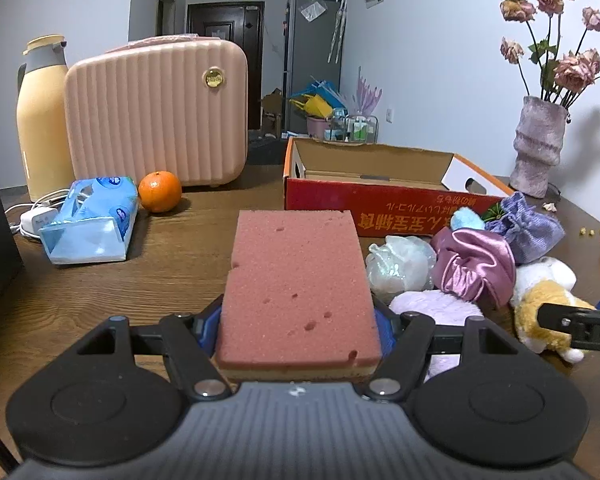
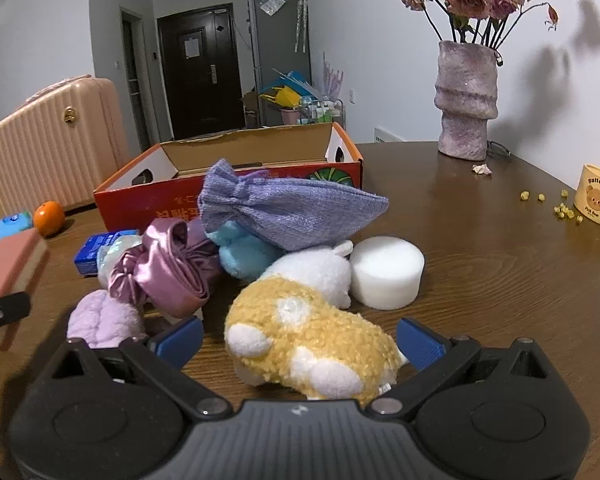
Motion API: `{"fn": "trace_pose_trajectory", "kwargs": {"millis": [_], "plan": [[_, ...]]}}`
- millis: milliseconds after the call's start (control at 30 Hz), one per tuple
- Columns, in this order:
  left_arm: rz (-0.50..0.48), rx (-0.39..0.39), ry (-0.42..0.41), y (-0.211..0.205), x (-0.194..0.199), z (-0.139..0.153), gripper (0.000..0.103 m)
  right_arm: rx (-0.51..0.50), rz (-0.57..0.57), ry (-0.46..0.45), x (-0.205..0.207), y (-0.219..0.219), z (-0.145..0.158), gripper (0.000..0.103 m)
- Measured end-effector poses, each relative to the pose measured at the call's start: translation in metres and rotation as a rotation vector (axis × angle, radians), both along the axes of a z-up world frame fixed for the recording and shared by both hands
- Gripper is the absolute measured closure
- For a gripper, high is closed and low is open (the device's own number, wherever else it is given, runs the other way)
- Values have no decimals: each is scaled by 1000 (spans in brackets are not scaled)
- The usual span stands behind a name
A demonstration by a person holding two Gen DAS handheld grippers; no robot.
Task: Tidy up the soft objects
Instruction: 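Grasp the yellow plush toy with the right tool while the left tool holds the sponge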
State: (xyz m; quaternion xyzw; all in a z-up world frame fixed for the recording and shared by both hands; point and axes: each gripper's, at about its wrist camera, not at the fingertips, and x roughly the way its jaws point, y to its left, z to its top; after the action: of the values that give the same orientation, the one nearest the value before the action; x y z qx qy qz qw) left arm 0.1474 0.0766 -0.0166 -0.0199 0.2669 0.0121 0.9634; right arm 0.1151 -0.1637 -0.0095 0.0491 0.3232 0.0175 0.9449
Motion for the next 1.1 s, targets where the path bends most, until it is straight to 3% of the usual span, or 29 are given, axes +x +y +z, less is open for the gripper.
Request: {"fn": "trace_pose_trajectory", "kwargs": {"millis": [533, 1100], "plan": [[-15, -17, -70, -7, -31, 12, 32, -6, -44, 42, 22, 3, -15, 0], [-24, -16, -76, -10, -37, 12, 32, 24, -42, 84, 37, -4, -32, 2]]}}
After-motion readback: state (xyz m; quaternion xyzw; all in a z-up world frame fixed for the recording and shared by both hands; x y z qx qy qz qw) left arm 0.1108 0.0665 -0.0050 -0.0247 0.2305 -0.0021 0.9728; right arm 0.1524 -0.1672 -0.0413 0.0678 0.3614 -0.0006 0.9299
